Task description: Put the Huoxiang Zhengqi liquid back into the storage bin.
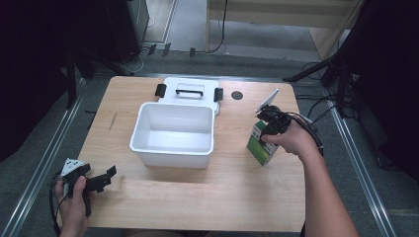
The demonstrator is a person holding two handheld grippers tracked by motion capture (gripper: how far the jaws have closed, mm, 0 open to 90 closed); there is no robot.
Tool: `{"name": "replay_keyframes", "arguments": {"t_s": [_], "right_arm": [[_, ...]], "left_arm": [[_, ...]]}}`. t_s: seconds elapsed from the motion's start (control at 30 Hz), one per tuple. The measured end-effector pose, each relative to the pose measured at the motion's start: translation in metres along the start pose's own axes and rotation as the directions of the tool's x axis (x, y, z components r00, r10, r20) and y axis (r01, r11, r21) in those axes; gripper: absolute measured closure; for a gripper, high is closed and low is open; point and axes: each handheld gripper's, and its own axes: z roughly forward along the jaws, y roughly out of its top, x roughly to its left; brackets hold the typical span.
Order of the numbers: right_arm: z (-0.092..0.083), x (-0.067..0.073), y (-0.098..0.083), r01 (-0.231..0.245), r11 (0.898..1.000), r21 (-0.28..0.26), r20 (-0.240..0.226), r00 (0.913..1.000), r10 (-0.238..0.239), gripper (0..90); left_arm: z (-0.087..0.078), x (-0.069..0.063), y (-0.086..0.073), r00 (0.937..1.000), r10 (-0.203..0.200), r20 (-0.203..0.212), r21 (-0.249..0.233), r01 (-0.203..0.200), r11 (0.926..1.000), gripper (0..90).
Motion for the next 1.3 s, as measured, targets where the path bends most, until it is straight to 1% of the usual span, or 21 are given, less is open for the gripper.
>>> {"name": "replay_keyframes", "arguments": {"t_s": [0.1,0.17,0.37,0.53,0.57,0.6,0.67,0.7,0.73,0.77,0.8,0.87,0.9,0.93,0.97,1.07,1.1,1.17,1.23,1.27,1.3], "right_arm": [[-0.001,0.002,-0.001,0.031,1.000,0.007,-0.013,0.9994,-0.031,65.5],[-0.003,0.007,-0.002,0.079,0.997,0.013,-0.007,0.9968,-0.079,65.7],[-0.012,0.013,-0.001,0.128,0.992,-0.013,0.002,0.9917,-0.128,65.7],[-0.023,0.023,0.001,0.208,0.977,-0.041,0.001,0.9782,-0.208,65.7],[-0.027,0.029,0.002,0.253,0.966,-0.049,0.013,0.9675,-0.253,65.7],[-0.027,0.029,0.002,0.253,0.966,-0.049,0.013,0.9675,-0.253,65.7],[-0.030,0.033,0.003,0.283,0.957,-0.062,0.026,0.9591,-0.282,65.8],[-0.033,0.036,0.004,0.314,0.947,-0.071,0.037,0.9492,-0.312,65.8],[-0.037,0.039,0.005,0.364,0.927,-0.089,0.052,0.9311,-0.361,65.8],[-0.037,0.039,0.005,0.364,0.927,-0.089,0.052,0.9311,-0.361,65.8],[-0.039,0.040,0.006,0.388,0.917,-0.095,0.051,0.9217,-0.385,65.7],[-0.044,0.041,0.008,0.407,0.907,-0.104,0.047,0.9133,-0.405,65.7],[-0.048,0.043,0.009,0.439,0.892,-0.107,0.059,0.8985,-0.435,65.7],[-0.050,0.044,0.009,0.449,0.887,-0.108,0.064,0.8935,-0.444,65.7],[-0.050,0.044,0.009,0.449,0.887,-0.108,0.064,0.8935,-0.444,65.7],[-0.064,0.048,0.011,0.502,0.855,-0.127,0.077,0.8647,-0.496,65.6],[-0.064,0.048,0.011,0.502,0.855,-0.127,0.077,0.8647,-0.496,65.6],[-0.074,0.051,0.014,0.526,0.840,-0.134,0.082,0.8503,-0.520,65.6],[-0.076,0.052,0.015,0.533,0.835,-0.133,0.083,0.8460,-0.527,65.7],[-0.083,0.056,0.018,0.552,0.824,-0.132,0.088,0.8341,-0.545,65.7],[-0.086,0.057,0.020,0.562,0.816,-0.134,0.088,0.8273,-0.555,65.7]], "left_arm": [[0.000,0.000,0.000,1.0000,0.000,-0.001,0.000,0.000,1.0000,1.0],[0.000,0.000,0.000,1.0000,0.000,-0.001,0.000,0.000,1.0000,1.0],[0.000,0.000,0.000,1.0000,0.000,-0.002,0.000,0.000,1.0000,1.0],[0.000,0.000,0.000,1.0000,0.001,-0.001,0.001,-0.001,1.0000,1.0],[0.000,0.000,0.000,1.0000,0.001,-0.001,0.000,-0.001,1.0000,1.0],[0.000,0.000,0.000,1.0000,0.001,-0.001,0.000,-0.001,1.0000,1.0],[0.000,0.000,0.000,1.0000,0.000,0.001,0.001,0.000,1.0000,1.0],[0.000,0.000,0.000,1.0000,-0.001,0.003,0.000,0.001,1.0000,1.0],[0.000,0.000,0.000,1.0000,-0.002,0.002,-0.001,0.002,1.0000,1.0],[0.000,0.000,0.000,1.0000,-0.002,0.002,-0.001,0.002,1.0000,1.0],[0.000,0.000,0.000,1.0000,-0.002,0.003,-0.001,0.002,1.0000,1.0],[0.000,0.000,0.000,1.0000,-0.004,0.003,-0.004,0.004,1.0000,1.0],[0.000,0.000,0.000,1.0000,-0.004,0.003,-0.004,0.004,1.0000,1.0],[0.000,0.000,0.000,1.0000,-0.004,0.003,-0.003,0.004,1.0000,1.0],[0.000,0.000,0.000,1.0000,-0.004,0.003,-0.003,0.004,1.0000,1.0],[0.000,0.000,0.000,1.0000,-0.003,0.003,0.000,0.003,1.0000,1.0],[0.000,0.000,0.000,1.0000,-0.003,0.003,0.000,0.003,1.0000,1.0],[0.000,0.000,0.000,1.0000,-0.002,0.004,0.002,0.002,1.0000,1.0],[0.000,0.000,0.000,1.0000,-0.002,0.003,0.001,0.002,1.0000,1.0],[0.000,0.000,0.000,1.0000,-0.002,0.002,0.000,0.002,1.0000,1.0],[0.000,0.000,0.000,1.0000,-0.003,0.003,0.001,0.003,1.0000,1.0]]}}
